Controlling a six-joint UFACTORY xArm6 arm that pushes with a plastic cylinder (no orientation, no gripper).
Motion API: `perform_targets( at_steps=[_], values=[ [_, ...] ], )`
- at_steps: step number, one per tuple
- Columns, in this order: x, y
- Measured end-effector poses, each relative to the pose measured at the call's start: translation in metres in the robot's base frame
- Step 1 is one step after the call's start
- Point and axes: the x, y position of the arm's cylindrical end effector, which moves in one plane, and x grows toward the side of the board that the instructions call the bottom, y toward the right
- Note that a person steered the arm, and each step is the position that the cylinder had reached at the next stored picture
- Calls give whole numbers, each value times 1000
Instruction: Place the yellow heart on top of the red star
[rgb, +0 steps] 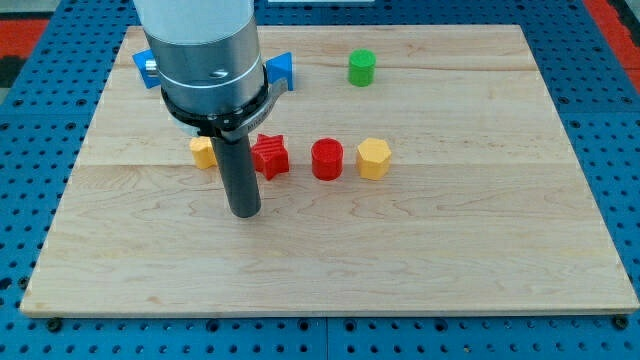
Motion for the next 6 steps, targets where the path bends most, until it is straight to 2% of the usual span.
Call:
perform_targets(
  at_steps=[1,2,3,4,5,6],
  values=[
    [0,2],
    [2,35],
    [2,16],
    [-7,-84],
    [-64,-88],
    [-113,-18]
  ],
)
